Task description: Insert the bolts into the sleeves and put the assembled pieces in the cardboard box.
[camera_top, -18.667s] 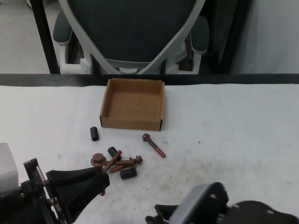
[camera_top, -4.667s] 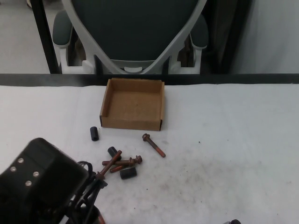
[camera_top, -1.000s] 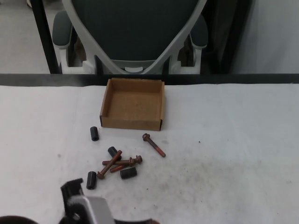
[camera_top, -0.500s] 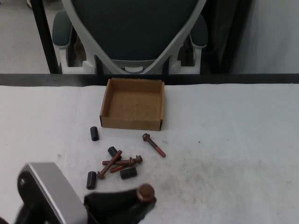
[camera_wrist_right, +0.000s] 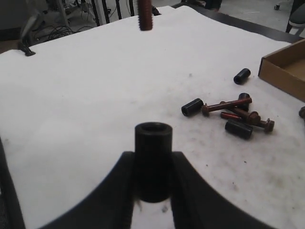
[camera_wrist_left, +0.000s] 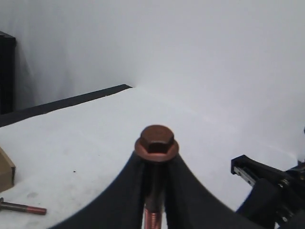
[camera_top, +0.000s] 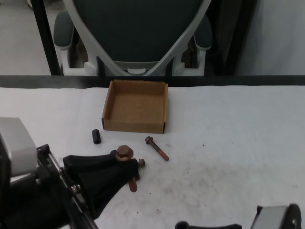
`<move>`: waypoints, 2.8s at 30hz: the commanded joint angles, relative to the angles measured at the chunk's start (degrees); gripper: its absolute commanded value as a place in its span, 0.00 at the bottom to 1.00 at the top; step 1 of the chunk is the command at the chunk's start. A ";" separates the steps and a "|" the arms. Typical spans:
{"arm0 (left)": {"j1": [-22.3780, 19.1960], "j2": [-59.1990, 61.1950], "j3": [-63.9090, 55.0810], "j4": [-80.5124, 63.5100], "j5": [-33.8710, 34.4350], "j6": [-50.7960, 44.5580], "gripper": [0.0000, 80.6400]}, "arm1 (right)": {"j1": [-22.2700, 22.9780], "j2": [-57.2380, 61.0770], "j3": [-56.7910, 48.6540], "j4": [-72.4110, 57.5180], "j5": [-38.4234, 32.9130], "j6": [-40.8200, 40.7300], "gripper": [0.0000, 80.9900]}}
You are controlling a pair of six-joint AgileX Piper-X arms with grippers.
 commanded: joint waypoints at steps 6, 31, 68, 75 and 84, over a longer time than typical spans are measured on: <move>2.56 -0.36 0.03 -1.22 9.22 -6.20 0.01 | -4.19 4.84 -2.96 -0.72 -6.41 -1.91 0.00; 2.56 -0.36 0.03 -1.76 8.68 -5.58 0.01 | -5.05 15.06 -9.59 -4.77 -8.63 -6.51 0.00; 2.56 -0.36 0.03 -1.64 9.14 -5.83 0.01 | -4.25 15.06 -9.59 -14.99 -11.40 -6.51 0.00; 2.56 -0.36 0.03 -1.64 10.62 -7.32 0.01 | -4.25 15.06 -9.59 -14.97 -11.40 -6.64 0.00; 2.56 -0.36 0.03 -1.13 16.41 -8.99 0.01 | -4.25 15.06 -9.59 -14.97 -11.40 -7.80 0.00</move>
